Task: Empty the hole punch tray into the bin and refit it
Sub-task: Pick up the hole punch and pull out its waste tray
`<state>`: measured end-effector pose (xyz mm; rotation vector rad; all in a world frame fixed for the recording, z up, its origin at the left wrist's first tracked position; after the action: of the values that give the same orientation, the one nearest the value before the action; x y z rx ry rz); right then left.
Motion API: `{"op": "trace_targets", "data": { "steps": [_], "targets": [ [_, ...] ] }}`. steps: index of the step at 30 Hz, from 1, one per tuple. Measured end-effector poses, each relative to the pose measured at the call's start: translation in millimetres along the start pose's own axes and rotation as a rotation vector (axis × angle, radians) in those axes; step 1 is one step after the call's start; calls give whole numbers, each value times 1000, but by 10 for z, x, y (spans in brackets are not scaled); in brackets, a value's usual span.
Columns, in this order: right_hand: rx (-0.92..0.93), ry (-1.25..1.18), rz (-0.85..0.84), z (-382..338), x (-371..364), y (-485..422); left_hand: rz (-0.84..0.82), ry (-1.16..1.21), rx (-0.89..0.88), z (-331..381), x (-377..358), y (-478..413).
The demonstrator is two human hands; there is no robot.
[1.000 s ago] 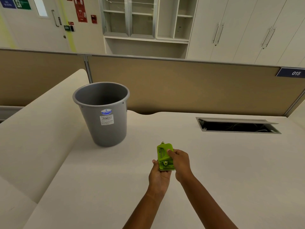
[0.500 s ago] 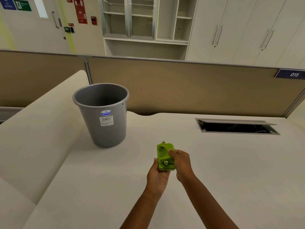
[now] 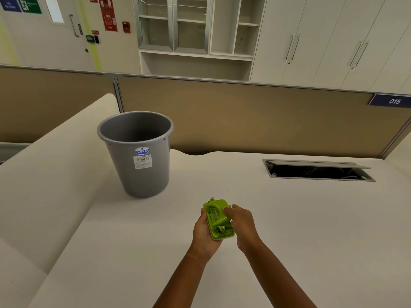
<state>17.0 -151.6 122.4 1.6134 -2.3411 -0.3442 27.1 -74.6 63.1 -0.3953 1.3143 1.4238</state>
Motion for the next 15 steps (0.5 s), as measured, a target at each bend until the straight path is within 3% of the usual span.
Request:
{"op": "trace_targets", "data": {
  "steps": [15],
  "targets": [
    [-133, -149, -15, 25, 32, -71, 67, -7, 1, 10, 59, -36]
  ]
}}
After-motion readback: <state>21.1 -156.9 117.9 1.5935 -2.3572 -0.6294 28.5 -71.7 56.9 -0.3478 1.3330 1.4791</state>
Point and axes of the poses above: each hand's wrist, its own y-axis away from the middle knuckle, its own x-axis out of the back of the hand, z = x × y, the point moved 3 cm from there along -y, towards the middle knuckle, and after that the axes turned 8 degrees about z, right-handed, at the moved point
